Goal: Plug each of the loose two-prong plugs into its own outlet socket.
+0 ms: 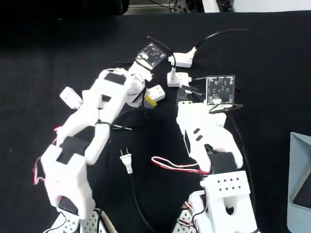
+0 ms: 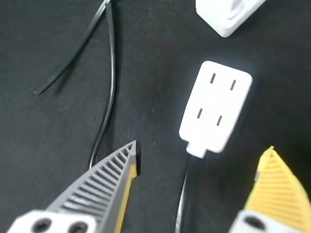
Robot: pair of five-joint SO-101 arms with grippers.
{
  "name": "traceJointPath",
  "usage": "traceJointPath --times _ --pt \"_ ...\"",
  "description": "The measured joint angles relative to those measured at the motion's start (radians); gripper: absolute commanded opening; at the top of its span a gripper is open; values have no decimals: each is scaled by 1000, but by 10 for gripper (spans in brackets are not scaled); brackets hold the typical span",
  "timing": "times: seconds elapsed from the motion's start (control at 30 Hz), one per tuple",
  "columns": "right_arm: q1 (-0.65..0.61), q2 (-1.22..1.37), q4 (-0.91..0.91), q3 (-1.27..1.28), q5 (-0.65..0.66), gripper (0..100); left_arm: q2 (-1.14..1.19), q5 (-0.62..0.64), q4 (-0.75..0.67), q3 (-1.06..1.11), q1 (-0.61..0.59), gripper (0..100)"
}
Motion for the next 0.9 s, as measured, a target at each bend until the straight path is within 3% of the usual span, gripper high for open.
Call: traceJointPath --times 0.13,0.37,0.57,0.9 --pt "0 0 0 0 0 11 98 0 0 -84 0 370" --pt "0 0 0 0 0 11 196 0 0 -160 0 235" --pt "0 0 0 0 0 11 209 2 5 -161 18 180" --pt "0 0 0 0 0 11 94 3 195 -43 15 141"
